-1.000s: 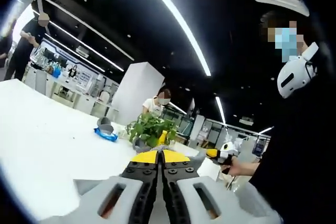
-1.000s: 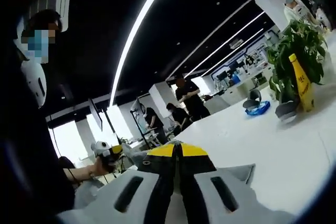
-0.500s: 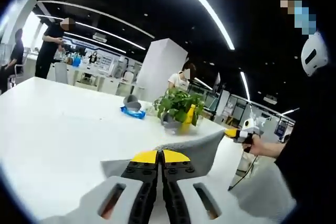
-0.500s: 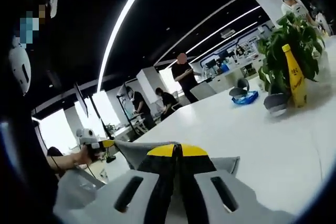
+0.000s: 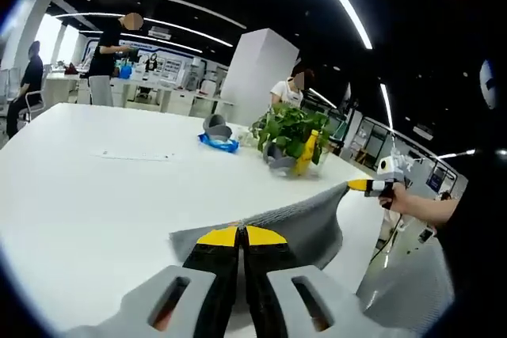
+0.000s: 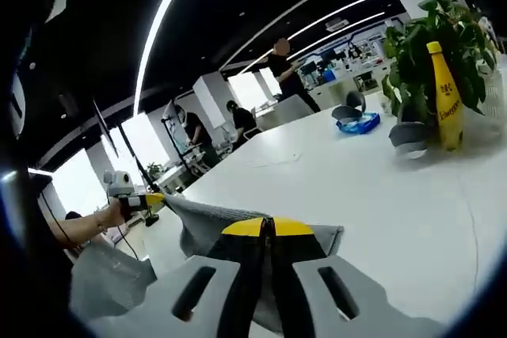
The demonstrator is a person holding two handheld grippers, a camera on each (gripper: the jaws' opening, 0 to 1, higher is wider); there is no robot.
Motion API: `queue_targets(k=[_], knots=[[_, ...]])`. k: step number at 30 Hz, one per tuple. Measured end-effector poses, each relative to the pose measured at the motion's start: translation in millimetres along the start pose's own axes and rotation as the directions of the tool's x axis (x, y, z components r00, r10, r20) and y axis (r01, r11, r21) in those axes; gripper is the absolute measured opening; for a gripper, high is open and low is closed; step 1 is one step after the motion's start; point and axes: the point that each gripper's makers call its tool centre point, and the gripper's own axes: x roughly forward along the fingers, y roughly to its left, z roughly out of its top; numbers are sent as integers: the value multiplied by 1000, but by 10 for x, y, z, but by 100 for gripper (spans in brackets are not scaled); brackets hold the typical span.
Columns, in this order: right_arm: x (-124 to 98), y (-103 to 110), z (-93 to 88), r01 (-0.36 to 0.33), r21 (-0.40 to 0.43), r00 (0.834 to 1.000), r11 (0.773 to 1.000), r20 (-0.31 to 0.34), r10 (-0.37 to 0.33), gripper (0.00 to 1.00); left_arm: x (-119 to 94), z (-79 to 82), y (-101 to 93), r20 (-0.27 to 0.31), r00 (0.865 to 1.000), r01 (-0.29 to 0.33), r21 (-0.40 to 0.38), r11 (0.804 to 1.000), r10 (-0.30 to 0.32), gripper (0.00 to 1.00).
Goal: Fold the towel on the table until its edges align and the towel forms a compact rectangular stack.
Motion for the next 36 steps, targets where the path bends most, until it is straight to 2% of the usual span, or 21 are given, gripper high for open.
queue_targets(k=[3, 8, 13, 18, 29, 32, 36], knots=[[73, -71, -41, 17, -19, 999, 1000, -44, -18, 0, 75, -18, 54, -26, 1000, -1, 1, 1000, 1, 1], [172, -176, -70, 24, -14, 997, 1000, -70, -25, 0, 173, -42, 131, -63, 998, -3, 17, 1000, 4, 1], [292, -333, -172, 44, -20, 992, 999, -121, -46, 0, 313, -104, 220, -105, 994, 0, 24, 1000, 3, 1], [391, -469, -219, 52, -34, 985, 998, -165, -57, 0, 463, -129, 314, -121, 993, -4, 17, 1000, 6, 1], [640, -684, -392, 80, -53, 961, 995, -259, -91, 0, 698, -384, 549, -204, 977, -59, 25, 998, 63, 1], [693, -761, -454, 98, -71, 950, 993, -291, -115, 0, 760, -401, 598, -218, 973, -65, 36, 997, 71, 1], [735, -854, -539, 123, -81, 938, 989, -315, -142, 0, 866, -400, 643, -240, 965, -83, 92, 992, 103, 1]])
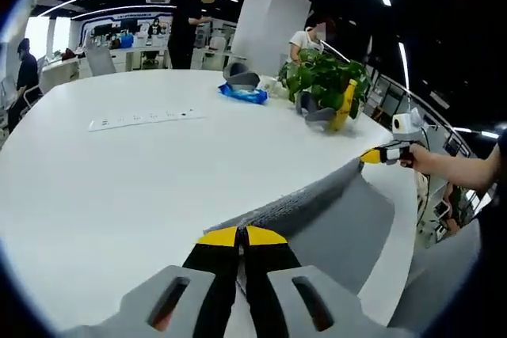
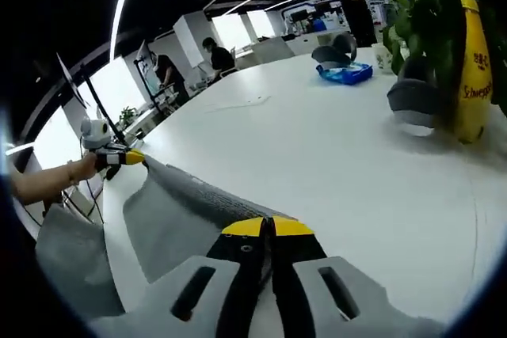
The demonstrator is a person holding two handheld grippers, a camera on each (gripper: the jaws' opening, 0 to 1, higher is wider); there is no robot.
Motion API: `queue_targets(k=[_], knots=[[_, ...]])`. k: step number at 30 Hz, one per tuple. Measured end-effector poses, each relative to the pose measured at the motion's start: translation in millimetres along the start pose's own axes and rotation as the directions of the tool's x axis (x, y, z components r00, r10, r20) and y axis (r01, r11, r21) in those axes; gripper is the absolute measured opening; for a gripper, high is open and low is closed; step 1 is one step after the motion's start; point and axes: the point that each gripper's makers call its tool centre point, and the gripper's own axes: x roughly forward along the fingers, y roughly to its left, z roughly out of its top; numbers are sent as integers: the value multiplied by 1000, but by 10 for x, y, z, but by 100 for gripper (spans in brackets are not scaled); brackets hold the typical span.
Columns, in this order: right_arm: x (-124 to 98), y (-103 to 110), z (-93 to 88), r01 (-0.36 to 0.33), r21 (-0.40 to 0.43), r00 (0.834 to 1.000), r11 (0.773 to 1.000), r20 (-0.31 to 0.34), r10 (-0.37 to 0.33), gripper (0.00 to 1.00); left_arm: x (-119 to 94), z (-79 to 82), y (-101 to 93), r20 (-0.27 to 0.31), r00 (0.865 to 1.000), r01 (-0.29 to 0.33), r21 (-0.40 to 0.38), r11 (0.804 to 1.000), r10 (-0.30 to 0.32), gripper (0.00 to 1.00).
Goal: Fold the towel on the table until its edges align and the towel forms a compact rectangular stack.
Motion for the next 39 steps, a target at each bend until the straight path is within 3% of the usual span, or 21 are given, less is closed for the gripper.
queue_targets(k=[5, 12, 14, 17, 19, 23, 28, 31, 33, 34, 39], knots=[[81, -40, -39, 32, -30, 999, 999, -36, -33, 0, 147, -108, 94, -73, 996, -46, 99, 994, 53, 1], [173, -130, -80, 72, -122, 993, 990, -82, -82, 0, 258, -180, 171, -92, 992, -74, 169, 983, 90, 2], [199, -175, -82, 78, -144, 992, 986, -88, -91, 0, 279, -173, 216, -91, 989, -89, 236, 968, 113, 3], [200, -247, -49, 124, -254, 985, 959, -84, -149, 1, 283, -158, 317, -80, 979, -154, 299, 942, 186, 6], [187, -311, -58, 152, -326, 976, 933, -97, -193, 0, 261, -157, 342, -80, 977, -169, 273, 947, 197, 14], [104, -369, -30, 176, -304, 975, 936, -78, -209, 3, 147, -85, 394, -45, 972, -209, 264, 942, 229, 16], [5, -422, -3, 195, -285, 974, 939, -53, -219, 2, 23, -24, 200, 15, 980, -196, 219, 956, 197, 17], [-50, -425, -16, 195, -282, 975, 939, -49, -217, 0, -44, -77, -28, 37, 984, -178, 215, 960, 175, 17], [-71, -420, -30, 186, -284, 977, 941, -49, -208, 0, -66, -113, -177, 43, 988, -151, 165, 975, 146, 16], [-80, -419, -50, 180, -278, 978, 944, -53, -202, 0, -108, -92, -296, 73, 989, -141, 158, 977, 131, 16], [-166, -408, -83, 170, -265, 982, 949, -34, -186, 0, -171, -127, -507, 83, 988, -142, 165, 976, 130, 12]])
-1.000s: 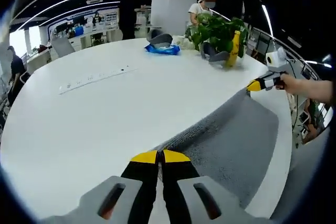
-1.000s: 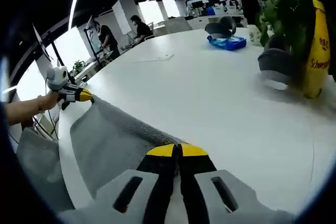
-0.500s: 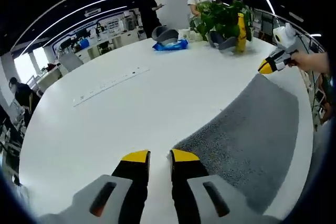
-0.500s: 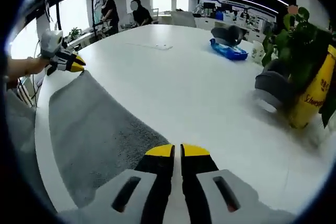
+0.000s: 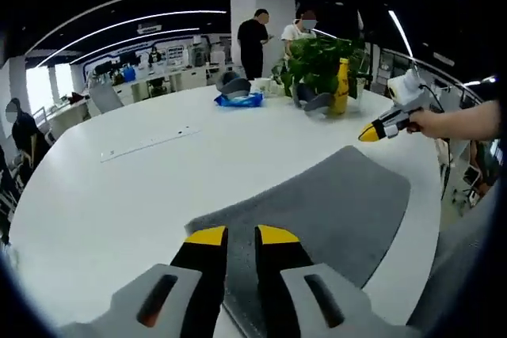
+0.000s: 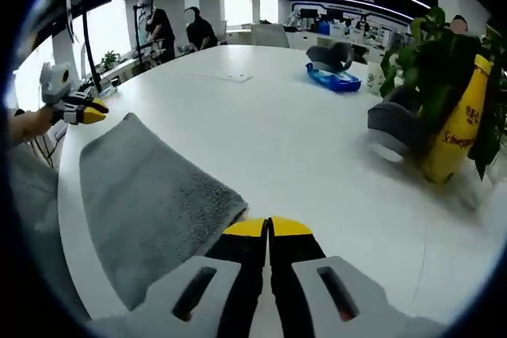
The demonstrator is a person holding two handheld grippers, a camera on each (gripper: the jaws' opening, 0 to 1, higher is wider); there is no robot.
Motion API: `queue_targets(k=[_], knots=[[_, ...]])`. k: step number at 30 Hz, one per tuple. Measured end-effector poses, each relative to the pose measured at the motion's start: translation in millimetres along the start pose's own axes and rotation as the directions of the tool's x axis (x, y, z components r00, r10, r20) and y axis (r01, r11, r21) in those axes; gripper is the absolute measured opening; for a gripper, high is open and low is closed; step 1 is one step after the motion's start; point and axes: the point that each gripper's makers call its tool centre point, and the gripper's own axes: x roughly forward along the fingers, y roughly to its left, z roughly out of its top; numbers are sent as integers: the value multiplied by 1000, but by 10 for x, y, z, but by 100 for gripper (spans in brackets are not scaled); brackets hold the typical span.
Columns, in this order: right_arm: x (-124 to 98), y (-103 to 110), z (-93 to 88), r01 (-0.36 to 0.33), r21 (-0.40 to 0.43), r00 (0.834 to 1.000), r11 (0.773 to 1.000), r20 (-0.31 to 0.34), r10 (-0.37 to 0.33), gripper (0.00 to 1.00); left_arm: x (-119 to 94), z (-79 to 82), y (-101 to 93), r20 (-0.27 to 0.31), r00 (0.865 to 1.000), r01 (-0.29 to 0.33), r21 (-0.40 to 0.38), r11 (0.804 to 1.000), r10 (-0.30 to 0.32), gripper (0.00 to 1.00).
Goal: Fold the towel on the table until its edges align and the towel forms a compact rectangular stack.
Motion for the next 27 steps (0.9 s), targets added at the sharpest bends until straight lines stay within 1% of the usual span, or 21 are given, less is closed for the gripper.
queue_targets(k=[1, 2, 3, 4, 5, 6, 7, 9, 10, 11, 13, 14, 15, 16, 18, 20, 22, 24, 25, 26, 27], knots=[[-7, 12, 41, -9, 10, 999, 1000, 41, 9, 0, -6, -11, -32, -4, 1000, 0, 3, 1000, 0, 12], [-13, 42, 55, -23, 19, 998, 1000, 64, 22, 0, -8, -39, -86, -17, 1000, -1, 8, 1000, 1, 10], [-14, 117, 52, -65, 21, 995, 998, 79, 63, 0, -4, -49, -141, -23, 1000, 7, 11, 1000, -6, 7], [-16, 182, 42, -97, 18, 992, 995, 77, 96, 0, 0, -58, -225, -29, 999, 37, 20, 999, -36, 2], [-18, 244, 42, -127, 10, 989, 992, 77, 126, 0, 3, -57, -332, -31, 998, 62, 19, 998, -62, 1], [-19, 327, 47, -159, 3, 985, 987, 74, 158, 0, 1, -53, -386, -31, 997, 71, 18, 997, -70, 1], [-23, 369, 49, -169, 2, 983, 986, 69, 168, 0, 2, -33, -496, -24, 995, 100, 24, 995, -100, 1], [-31, 418, 71, -155, -8, 985, 988, 69, 155, 0, 10, 7, -621, -4, 992, 123, 27, 992, -123, 1], [-32, 470, 80, -161, -29, 985, 987, 59, 162, 0, 31, 30, -724, 10, 989, 145, 43, 988, -146, 1], [-33, 502, 82, -169, -49, 984, 984, 47, 171, 0, 54, 36, -776, 15, 989, 148, 38, 988, -149, 1], [-34, 591, 99, -192, -120, 981, 974, 9, 194, 0, 134, 72, -981, 31, 981, 189, 45, 981, -191, 1], [-25, 622, 111, -199, -158, 980, 967, -14, 199, 0, 176, 74, -1139, 24, 972, 230, 64, 971, -232, 1], [-15, 639, 123, -201, -187, 979, 962, -26, 200, 0, 203, 73, -1237, 19, 967, 252, 79, 965, -254, 1], [9, 660, 142, -206, -231, 979, 951, -42, 202, 0, 235, 65, -1377, 9, 957, 286, 106, 952, -288, 1], [40, 720, 186, -216, -283, 976, 935, -63, 206, 0, 278, 30, -1542, -18, 948, 319, 125, 940, -319, 1], [80, 823, 236, -241, -317, 970, 917, -73, 230, 0, 335, -1, -1690, -37, 941, 339, 157, 928, -338, 1], [123, 907, 257, -267, -339, 964, 902, -88, 252, 0, 382, -25, -1799, -46, 935, 353, 156, 922, -351, 2], [181, 1032, 248, -310, -361, 951, 879, -119, 287, 0, 402, -29, -1850, -41, 933, 360, 152, 920, -358, 1], [204, 1069, 235, -320, -365, 947, 874, -132, 291, 0, 432, -34, -1903, -26, 932, 360, 162, 919, -361, 1], [234, 1126, 212, -335, -378, 942, 863, -153, 299, 0, 456, -56, -1920, -30, 933, 357, 165, 919, -357, 1], [256, 1163, 194, -345, -379, 938, 859, -166, 304, 0, 482, -121, -1952, -53, 930, 367, 179, 913, -363, 1]])
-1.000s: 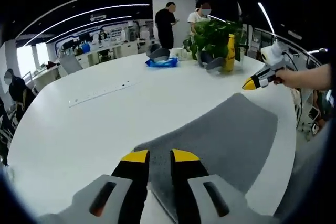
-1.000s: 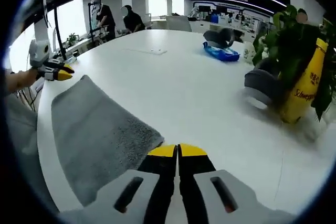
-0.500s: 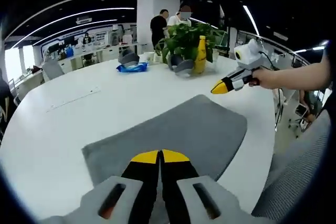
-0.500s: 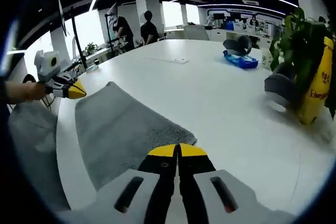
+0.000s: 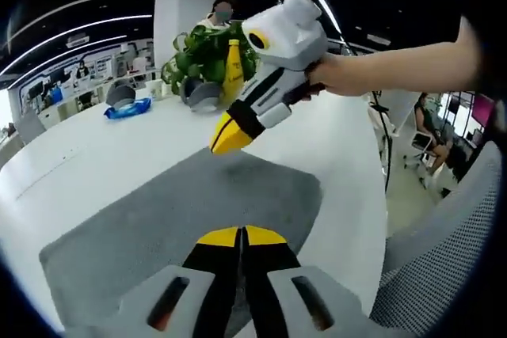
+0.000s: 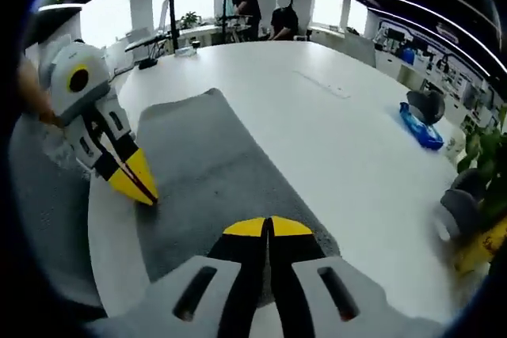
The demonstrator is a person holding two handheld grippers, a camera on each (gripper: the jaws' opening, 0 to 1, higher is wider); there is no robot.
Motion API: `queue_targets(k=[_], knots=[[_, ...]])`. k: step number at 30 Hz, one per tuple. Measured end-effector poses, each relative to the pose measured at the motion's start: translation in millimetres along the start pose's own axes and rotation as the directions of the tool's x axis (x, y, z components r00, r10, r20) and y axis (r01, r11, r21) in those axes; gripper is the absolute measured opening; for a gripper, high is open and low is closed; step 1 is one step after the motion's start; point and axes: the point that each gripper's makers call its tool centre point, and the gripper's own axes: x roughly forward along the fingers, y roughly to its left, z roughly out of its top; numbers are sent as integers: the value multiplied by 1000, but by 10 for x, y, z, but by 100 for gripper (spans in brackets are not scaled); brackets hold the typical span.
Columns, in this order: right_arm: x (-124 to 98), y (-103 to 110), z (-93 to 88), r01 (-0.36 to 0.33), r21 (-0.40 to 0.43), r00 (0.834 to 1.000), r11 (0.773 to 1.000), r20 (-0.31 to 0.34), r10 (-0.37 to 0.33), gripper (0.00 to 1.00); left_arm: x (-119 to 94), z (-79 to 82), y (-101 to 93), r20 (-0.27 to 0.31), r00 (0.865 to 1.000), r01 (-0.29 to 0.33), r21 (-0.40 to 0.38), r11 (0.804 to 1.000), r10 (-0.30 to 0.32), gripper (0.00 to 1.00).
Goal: Fold the towel on the table until its edges align and the towel forms a compact rectangular stack.
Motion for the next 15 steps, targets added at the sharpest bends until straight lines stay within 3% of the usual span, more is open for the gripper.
queue_targets(k=[2, 3, 5, 6, 7, 8, 9, 10, 15], knots=[[67, 29, -36, -2, 21, 1000, 1000, -31, 2, 0, 50, -164, -69, -63, 998, 28, 16, 999, -27, 1], [117, 31, -115, 21, 147, 997, 989, -73, -10, 0, 62, -225, -92, -84, 996, 36, 26, 999, -34, 1], [172, 88, -174, -3, 195, 995, 981, -98, 22, 0, 81, -194, -62, -24, 1000, -1, 63, 998, 2, 1], [204, 104, -223, 3, 192, 992, 981, -127, 22, 0, 65, -211, -70, -35, 999, -3, 40, 999, 5, 1], [230, 119, -333, 14, 116, 981, 993, -194, 9, 0, 64, -208, -65, -48, 999, -18, 19, 1000, 19, 1], [252, 103, -342, 32, 60, 980, 998, -200, -20, 0, 70, -201, -74, -57, 998, -22, 27, 999, 24, 1], [255, 108, -283, 45, 25, 982, 999, -183, -40, 0, 67, -205, -68, -70, 997, -28, 87, 996, 34, 1], [258, 119, -290, 60, 46, 978, 997, -202, -50, 0, 67, -205, -80, -75, 997, -26, 110, 994, 34, 1], [248, 138, -290, 99, -147, 948, 984, -287, -138, 0, 42, -229, -109, -99, 995, -15, 168, 986, 32, 0]])
